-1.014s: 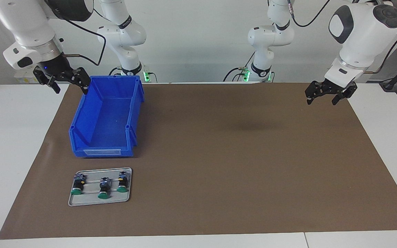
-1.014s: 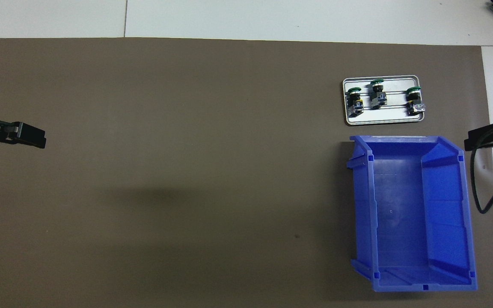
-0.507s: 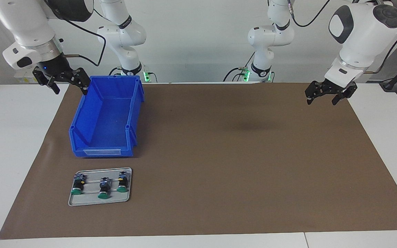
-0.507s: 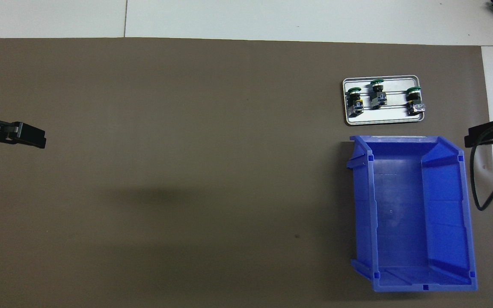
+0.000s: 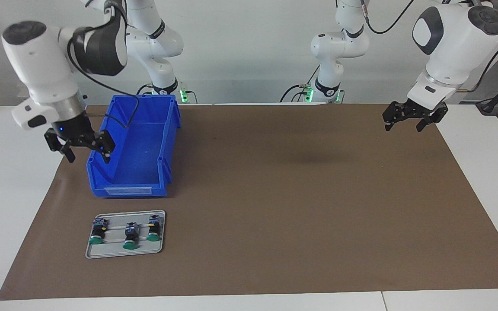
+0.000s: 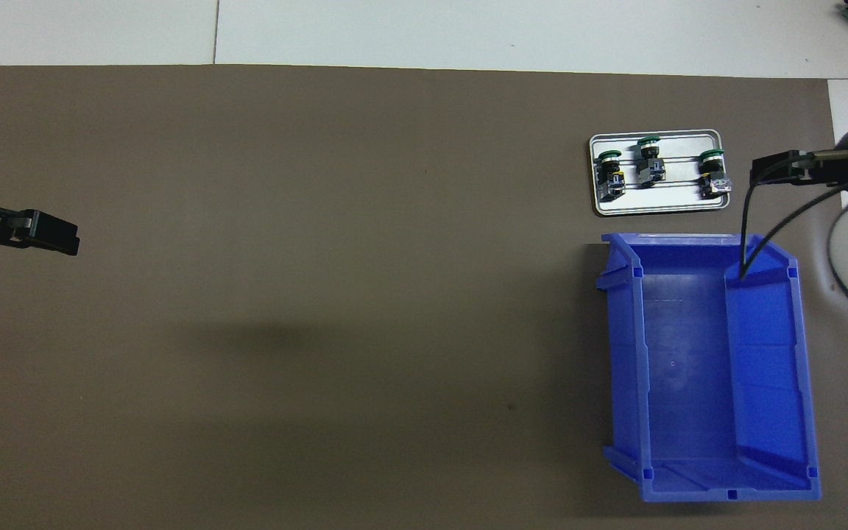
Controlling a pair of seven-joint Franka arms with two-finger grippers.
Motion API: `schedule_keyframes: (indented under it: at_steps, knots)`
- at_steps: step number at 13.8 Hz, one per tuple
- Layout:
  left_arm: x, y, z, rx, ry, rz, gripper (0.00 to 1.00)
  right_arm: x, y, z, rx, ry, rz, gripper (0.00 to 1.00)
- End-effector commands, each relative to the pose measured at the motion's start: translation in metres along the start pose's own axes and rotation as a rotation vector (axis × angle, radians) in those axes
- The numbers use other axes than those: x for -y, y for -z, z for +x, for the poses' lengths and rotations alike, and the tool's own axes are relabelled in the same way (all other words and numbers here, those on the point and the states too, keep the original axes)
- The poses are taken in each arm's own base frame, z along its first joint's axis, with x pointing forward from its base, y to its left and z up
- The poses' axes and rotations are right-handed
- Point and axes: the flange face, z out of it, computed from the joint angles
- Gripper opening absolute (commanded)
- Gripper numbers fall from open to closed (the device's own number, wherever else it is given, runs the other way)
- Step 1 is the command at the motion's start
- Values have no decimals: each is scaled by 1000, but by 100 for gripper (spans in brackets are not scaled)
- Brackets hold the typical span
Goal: Place and press button with both arms
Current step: 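Reach the right gripper to the silver tray and grasp a green button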
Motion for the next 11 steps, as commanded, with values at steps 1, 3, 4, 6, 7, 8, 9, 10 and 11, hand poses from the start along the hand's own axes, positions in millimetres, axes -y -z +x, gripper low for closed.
schedule_keyframes:
  at_steps: [1,3,4,6,7,8,9,10,11]
  knots:
    - [0,1,-7,-8,2,19,100,10,-82,40,-30,0,28,100]
    - [0,2,-8,-11,2,20,100,21,-114,45,-32,-15,60,100]
    - [0,1,-8,-10,2,20,100,28,-136,44,-25,-5,62,100]
    - [0,1,-8,-10,2,20,100,41,-172,43,-25,32,59,100]
    - [0,1,-7,-8,2,19,100,48,-183,43,-45,56,59,100]
    - [0,1,-8,-10,2,20,100,49,-188,42,-53,61,58,100]
    - [0,1,-7,-8,2,19,100,48,-190,41,-53,61,58,100]
    - [0,1,-8,-10,2,20,100,45,-194,41,-53,63,56,100]
    - [0,1,-7,-8,2,19,100,45,-198,41,-61,69,55,99]
